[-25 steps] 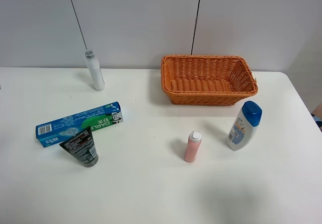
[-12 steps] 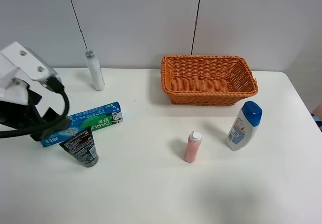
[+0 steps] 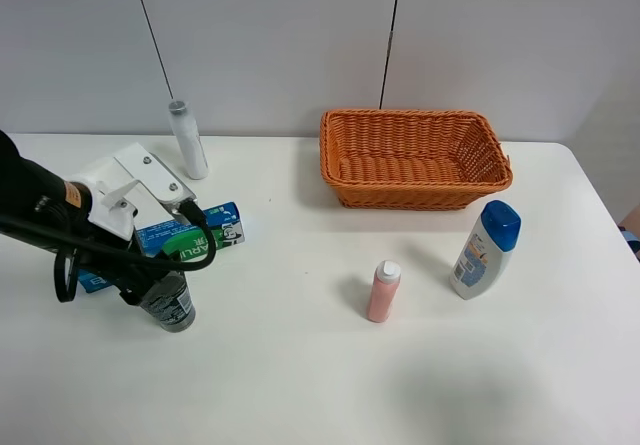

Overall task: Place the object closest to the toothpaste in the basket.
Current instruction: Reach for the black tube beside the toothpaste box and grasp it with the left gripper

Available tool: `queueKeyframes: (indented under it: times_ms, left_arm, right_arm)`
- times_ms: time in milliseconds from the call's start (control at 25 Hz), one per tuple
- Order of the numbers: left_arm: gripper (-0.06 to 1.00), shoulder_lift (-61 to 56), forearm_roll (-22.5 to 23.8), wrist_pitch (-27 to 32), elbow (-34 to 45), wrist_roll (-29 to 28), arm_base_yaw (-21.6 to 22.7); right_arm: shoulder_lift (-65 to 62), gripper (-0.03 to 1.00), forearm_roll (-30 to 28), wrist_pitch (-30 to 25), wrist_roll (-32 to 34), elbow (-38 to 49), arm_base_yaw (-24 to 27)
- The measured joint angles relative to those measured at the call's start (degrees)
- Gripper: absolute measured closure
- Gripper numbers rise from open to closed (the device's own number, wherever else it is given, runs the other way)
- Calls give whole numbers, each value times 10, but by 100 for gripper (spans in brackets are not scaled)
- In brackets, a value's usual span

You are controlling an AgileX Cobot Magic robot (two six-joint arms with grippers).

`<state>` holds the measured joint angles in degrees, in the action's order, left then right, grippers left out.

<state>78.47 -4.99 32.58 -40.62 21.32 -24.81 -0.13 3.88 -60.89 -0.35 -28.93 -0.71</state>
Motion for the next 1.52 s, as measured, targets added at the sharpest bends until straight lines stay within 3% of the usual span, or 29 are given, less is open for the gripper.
queueKeyframes:
  times_ms: [280, 1160, 1520]
  left_arm:
    - [10, 53, 0, -27, 0, 0, 4]
    - [17, 88, -1, -36, 28, 1, 20]
    - [17, 90, -12, -99, 31, -1, 20]
  right_arm:
    - [0, -3, 0, 0, 0, 0, 0]
    - [0, -3, 1, 0, 0, 0, 0]
    - [0, -3, 1, 0, 0, 0, 0]
